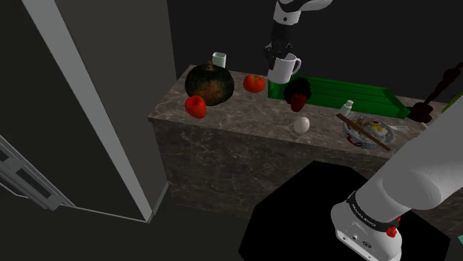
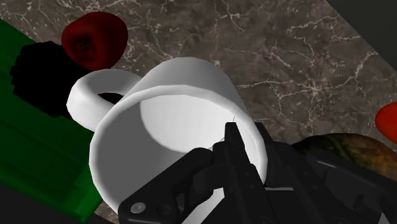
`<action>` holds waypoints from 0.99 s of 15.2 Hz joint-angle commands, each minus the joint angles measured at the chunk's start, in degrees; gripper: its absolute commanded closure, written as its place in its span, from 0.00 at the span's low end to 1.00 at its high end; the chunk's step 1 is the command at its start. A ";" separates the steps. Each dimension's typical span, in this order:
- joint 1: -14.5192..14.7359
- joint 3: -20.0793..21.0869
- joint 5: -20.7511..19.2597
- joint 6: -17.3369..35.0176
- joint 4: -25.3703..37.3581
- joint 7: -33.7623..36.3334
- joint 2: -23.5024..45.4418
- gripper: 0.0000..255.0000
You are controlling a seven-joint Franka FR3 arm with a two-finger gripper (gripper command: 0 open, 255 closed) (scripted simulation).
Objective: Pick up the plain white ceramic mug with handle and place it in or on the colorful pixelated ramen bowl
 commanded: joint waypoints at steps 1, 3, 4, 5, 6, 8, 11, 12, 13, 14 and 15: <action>-0.69 -0.70 -0.43 0.81 -5.03 -1.28 -4.29 1.00; -1.40 -1.46 -0.94 1.07 -9.06 -2.52 -8.10 1.00; -1.77 -1.86 -1.23 1.13 -10.97 -3.16 -9.98 1.00; -2.15 -2.28 -1.55 1.12 -12.80 -3.81 -11.85 1.00; -2.55 -2.71 -1.89 1.07 -14.56 -4.47 -13.70 1.00; -3.41 -3.61 -2.65 0.81 -17.89 -5.83 -17.36 1.00; -4.83 -5.09 -3.99 0.04 -22.37 -7.98 -22.75 1.00; -5.34 -5.62 -4.50 -0.31 -23.74 -8.73 -24.51 1.00; -5.89 -6.17 -5.02 -0.70 -25.03 -9.50 -26.26 1.00; -6.44 -6.73 -5.58 -1.13 -26.27 -10.29 -27.99 1.00; -7.03 -7.31 -6.16 -1.61 -27.44 -11.10 -29.70 1.00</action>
